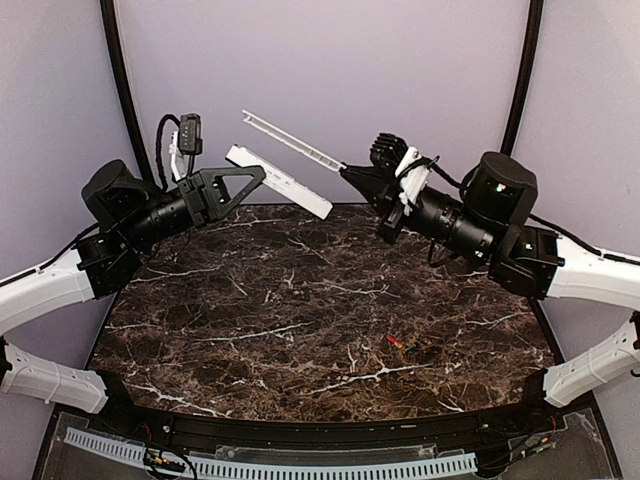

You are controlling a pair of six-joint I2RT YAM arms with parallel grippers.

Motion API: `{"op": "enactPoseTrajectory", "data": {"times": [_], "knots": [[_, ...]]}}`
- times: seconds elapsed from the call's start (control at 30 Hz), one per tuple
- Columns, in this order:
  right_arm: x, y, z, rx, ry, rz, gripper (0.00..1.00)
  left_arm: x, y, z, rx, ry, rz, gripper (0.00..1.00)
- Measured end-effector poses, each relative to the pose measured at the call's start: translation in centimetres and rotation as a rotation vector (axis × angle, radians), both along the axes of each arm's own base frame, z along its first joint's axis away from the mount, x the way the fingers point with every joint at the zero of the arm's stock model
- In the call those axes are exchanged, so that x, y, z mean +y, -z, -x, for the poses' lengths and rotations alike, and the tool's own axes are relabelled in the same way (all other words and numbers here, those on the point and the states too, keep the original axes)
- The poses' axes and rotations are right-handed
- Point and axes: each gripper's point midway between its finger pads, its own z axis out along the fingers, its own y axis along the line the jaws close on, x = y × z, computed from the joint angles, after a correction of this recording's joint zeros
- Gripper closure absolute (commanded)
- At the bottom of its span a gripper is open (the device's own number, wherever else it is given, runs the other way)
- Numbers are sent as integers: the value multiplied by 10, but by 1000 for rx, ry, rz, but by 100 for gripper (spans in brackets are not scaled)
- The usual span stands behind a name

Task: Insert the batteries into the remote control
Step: Remove the battery cover from the remote control, then place the battery cover at the center of the board.

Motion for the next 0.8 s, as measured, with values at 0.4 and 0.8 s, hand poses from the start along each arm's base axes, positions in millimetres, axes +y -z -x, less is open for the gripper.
{"op": "enactPoseTrajectory", "data": {"times": [0.4,0.8], "knots": [[-53,12,-76,613,165,-313,100,0,24,-13,1,-73,-65,100],[-89,324,-84,1689,361,-369,100,15,18,-10,-62,-142,-86,100]]}}
